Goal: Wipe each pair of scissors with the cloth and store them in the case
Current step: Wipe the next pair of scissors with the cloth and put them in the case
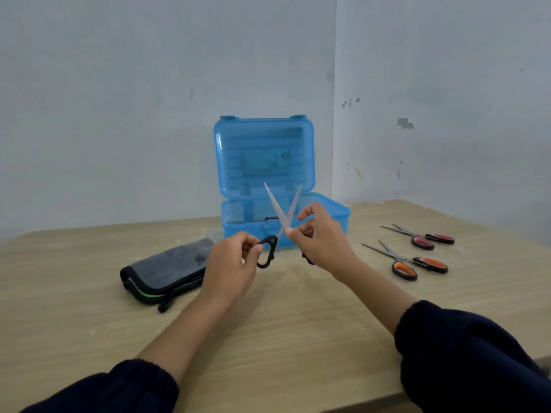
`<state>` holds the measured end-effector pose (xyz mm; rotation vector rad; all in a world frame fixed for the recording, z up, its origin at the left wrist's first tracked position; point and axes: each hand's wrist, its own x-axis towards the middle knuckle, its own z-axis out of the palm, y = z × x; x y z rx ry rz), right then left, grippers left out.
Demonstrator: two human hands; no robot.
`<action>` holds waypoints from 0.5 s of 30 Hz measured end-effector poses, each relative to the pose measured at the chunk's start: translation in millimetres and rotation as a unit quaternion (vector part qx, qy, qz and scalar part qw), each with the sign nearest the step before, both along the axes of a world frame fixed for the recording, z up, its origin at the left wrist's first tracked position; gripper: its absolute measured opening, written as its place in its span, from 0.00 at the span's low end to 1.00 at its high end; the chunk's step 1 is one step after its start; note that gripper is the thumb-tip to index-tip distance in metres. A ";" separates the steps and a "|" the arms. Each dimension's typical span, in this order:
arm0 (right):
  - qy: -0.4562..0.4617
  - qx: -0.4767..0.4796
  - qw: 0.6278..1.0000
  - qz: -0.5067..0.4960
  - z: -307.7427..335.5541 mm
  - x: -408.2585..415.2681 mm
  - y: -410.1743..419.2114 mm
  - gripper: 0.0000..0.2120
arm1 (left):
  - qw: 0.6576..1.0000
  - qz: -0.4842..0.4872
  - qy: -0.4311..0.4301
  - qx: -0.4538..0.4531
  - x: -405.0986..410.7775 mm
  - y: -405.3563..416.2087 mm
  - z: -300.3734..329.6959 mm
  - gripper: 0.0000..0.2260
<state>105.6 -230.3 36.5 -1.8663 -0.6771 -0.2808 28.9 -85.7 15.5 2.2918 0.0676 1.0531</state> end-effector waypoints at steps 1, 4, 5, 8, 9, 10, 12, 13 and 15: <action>-0.001 0.010 1.000 0.001 3.5 0.4 8.0 0.13 | 1.000 0.007 -0.016 -0.012 -0.1 4.0 4.5 0.03; 0.052 0.074 0.996 0.024 18.7 2.5 30.4 0.13 | 0.997 0.036 -0.047 -0.040 -3.1 21.1 15.6 0.03; 0.073 0.097 0.992 0.033 24.3 3.4 37.3 0.14 | 0.997 0.045 -0.049 -0.046 -4.3 28.5 17.7 0.04; 0.114 0.146 0.982 0.044 35.0 8.3 55.1 0.14 | 0.995 0.062 -0.055 -0.061 -9.0 49.4 22.3 0.04; 0.130 0.162 0.977 0.054 35.8 9.1 60.2 0.14 | 0.994 0.064 -0.059 -0.065 -10.2 54.3 24.3 0.04; 0.150 0.185 0.968 0.074 35.5 9.4 64.9 0.14 | 0.993 0.064 -0.064 -0.071 -10.9 57.8 26.1 0.03; 0.198 0.270 0.932 0.136 33.1 7.7 72.7 0.13 | 0.991 0.061 -0.077 -0.089 -10.4 60.7 28.6 0.02; 0.222 0.325 0.904 0.166 31.6 5.8 76.3 0.11 | 0.990 0.058 -0.084 -0.100 -9.6 60.8 29.3 0.02; 0.270 0.427 0.841 0.196 29.8 2.9 83.1 0.09 | 0.988 0.051 -0.092 -0.112 -7.8 60.3 30.1 0.01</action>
